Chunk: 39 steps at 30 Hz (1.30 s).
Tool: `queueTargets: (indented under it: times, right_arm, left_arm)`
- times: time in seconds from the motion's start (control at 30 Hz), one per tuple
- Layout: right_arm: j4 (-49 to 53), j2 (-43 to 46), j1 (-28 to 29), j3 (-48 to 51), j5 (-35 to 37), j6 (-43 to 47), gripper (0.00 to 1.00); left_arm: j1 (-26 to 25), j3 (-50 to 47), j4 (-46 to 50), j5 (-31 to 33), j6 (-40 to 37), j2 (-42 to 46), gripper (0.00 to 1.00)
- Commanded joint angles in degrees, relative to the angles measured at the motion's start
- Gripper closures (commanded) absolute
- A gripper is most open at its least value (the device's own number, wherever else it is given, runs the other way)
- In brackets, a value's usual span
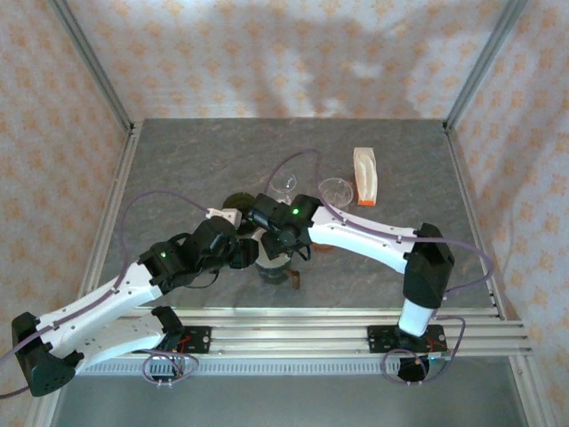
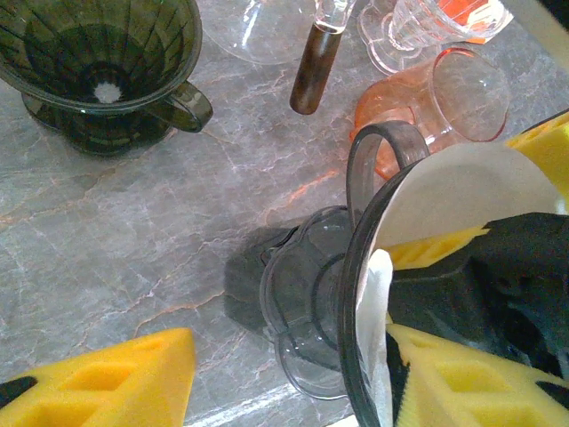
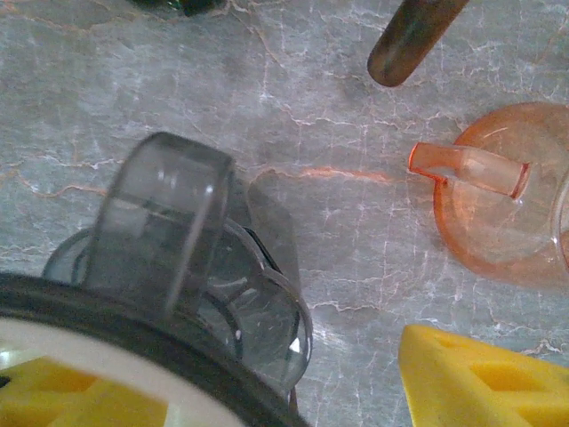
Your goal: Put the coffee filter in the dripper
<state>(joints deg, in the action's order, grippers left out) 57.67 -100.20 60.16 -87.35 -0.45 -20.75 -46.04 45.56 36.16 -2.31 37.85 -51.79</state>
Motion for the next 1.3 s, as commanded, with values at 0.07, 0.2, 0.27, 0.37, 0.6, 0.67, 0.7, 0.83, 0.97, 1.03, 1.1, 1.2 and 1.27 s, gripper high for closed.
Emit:
queueTargets:
  times: [0.07,0.2,0.27,0.37,0.6,0.67,0.7,0.83,0.97,1.03,1.1,1.2,1.27]
  right_arm:
    - [0.25,-0.95,-0.48,1.21,1.42,-0.31,0.34]
    - [-0.1,-1.63,-0.48,1.81,1.35,-0.29,0.34]
    - [-0.1,-1.88,-0.48,1.97,1.35,-0.24,0.34]
    - [-0.27,-2.09,-0.48,2.43,1.33,-0.24,0.34]
    - [-0.62,-2.11,-0.14,2.97,1.64,-0.51,0.34]
    - [-0.62,-2.0,-0.15,2.98,1.76,-0.61,0.34]
    - [-0.84,-1.72,-0.13,2.97,1.81,-0.62,0.34]
    - [-1.98,0.93,-0.08,3.22,1.88,-0.88,0.33]
    - [-3.13,4.29,-0.13,3.71,1.52,-1.44,0.31]
    - [-3.82,6.29,-0.13,4.33,1.76,-1.79,0.31]
    - [-3.63,7.59,-0.18,4.71,2.01,-2.09,0.31]
    - [-2.94,9.0,-0.22,5.45,2.31,-2.81,0.31]
    - [-2.59,9.89,-0.22,6.17,2.35,-3.29,0.32]
  left_arm:
    - [-0.24,-0.56,-1.35,0.09,0.74,-0.48,0.43]
    - [-0.2,-0.66,-1.49,0.03,0.74,-0.59,0.43]
    - [-0.22,-0.86,-1.58,-0.05,0.78,-0.68,0.43]
    - [-0.24,-0.86,-1.71,-0.07,0.83,-0.72,0.42]
    - [-0.27,-1.23,-2.05,-0.07,0.98,-0.77,0.42]
    - [-0.24,-1.28,-2.04,-0.08,1.0,-0.9,0.43]
    - [-0.27,-1.34,-1.98,-0.14,1.0,-0.86,0.43]
    - [-0.25,-1.49,-1.75,-0.17,1.08,-0.68,0.43]
    - [-0.22,-1.55,-1.93,-0.33,1.07,-0.59,0.43]
    - [-0.22,-1.53,-2.06,-0.43,1.18,-0.64,0.43]
    - [-0.19,-1.7,-2.23,-0.51,1.27,-0.68,0.43]
    - [-0.26,-1.85,-2.34,-0.64,1.35,-0.64,0.43]
    - [-0.21,-1.81,-2.37,-0.68,1.44,-0.64,0.43]
